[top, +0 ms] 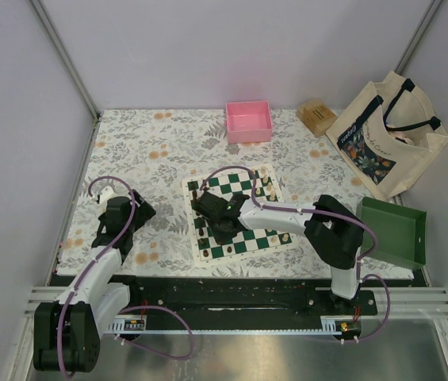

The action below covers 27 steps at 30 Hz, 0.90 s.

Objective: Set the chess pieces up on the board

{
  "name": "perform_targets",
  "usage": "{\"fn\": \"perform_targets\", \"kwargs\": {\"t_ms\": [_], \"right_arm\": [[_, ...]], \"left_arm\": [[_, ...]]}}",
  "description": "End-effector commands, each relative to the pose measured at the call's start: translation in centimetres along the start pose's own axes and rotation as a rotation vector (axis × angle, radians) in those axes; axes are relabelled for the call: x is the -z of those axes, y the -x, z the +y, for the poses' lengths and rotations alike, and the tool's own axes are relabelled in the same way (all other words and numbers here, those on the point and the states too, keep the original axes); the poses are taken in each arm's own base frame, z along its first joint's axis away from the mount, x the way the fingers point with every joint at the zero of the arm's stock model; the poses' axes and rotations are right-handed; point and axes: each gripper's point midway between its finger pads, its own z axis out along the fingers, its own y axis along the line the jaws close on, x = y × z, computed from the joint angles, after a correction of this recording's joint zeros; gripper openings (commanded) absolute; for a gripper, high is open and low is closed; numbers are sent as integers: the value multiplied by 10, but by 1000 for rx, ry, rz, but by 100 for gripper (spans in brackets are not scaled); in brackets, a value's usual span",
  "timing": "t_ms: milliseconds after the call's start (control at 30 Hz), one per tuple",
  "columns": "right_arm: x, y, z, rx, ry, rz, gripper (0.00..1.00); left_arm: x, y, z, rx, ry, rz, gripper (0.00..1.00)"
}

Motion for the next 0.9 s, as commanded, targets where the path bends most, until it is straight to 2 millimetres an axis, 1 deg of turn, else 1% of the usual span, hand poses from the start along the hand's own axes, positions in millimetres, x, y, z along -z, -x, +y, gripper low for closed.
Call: {"fn": "perform_targets", "kwargs": {"t_ms": [0,67,233,367,433,700,767,867], "right_arm": [[16,13,21,-5,54,-48,26],[16,13,24,1,58,-49,26],[16,22,30,-10,59,-70,26],[16,29,27,-28,35,-102,26],[15,33,30,-32,40,-115,26],[0,22,27,-22,16,-62,27],[-2,19,29,-20,28,-54,27],[-4,19,26,-24,13,-58,28]], "left_arm": [[0,12,-11,2,-46,-42,99],[1,12,-11,3,-47,-44,99],[1,12,-11,3,-47,-44,99],[1,12,-11,3,-48,-43,99],[1,12,-11,3,-48,-43,99],[1,12,-11,2,-45,-43,99],[1,12,-12,3,-49,-44,99],[1,12,-11,3,-46,-46,99]]}}
